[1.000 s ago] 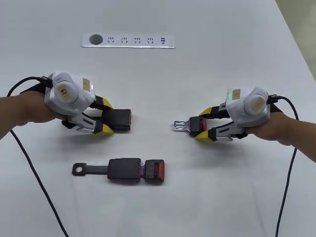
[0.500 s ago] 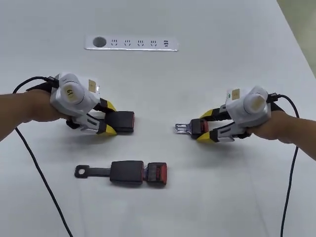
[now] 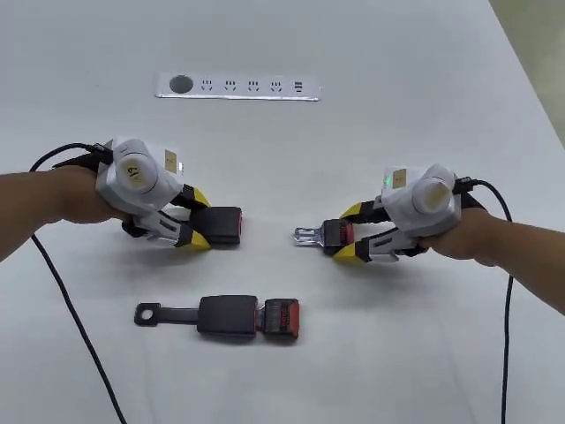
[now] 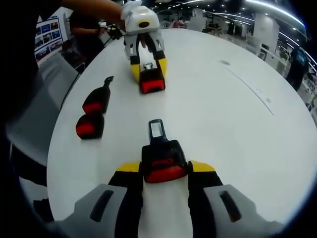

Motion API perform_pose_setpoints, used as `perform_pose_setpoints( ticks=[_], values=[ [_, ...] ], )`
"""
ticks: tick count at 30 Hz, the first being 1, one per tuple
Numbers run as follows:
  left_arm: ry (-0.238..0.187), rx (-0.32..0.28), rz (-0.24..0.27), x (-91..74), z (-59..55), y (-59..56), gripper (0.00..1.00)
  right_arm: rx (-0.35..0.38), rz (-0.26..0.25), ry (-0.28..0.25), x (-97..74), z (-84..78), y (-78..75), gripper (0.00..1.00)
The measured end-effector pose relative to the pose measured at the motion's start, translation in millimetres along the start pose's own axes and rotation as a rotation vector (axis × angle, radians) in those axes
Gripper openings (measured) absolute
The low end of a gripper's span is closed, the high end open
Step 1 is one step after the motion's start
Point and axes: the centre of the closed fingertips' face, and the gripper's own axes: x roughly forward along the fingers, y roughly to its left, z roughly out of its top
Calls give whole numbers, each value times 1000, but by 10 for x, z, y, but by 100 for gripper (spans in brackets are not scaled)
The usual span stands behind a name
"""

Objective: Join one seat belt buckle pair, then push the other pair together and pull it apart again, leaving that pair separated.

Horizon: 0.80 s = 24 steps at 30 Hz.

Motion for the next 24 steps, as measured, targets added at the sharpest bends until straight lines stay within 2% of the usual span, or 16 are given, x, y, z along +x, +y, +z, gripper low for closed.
perform_pose_setpoints(
  ticks=[10,12,19,24],
  values=[
    [5,-11,2,2,-16,18,34,4,2,-49,269,286,-3,34],
    [8,-12,2,5,-20,27,34,2,6,-59,291,334,36,34],
    [15,-12,3,9,-15,39,34,14,2,-86,364,446,-14,33],
    [20,-11,3,3,14,19,34,6,7,-98,445,564,46,33]
  ],
)
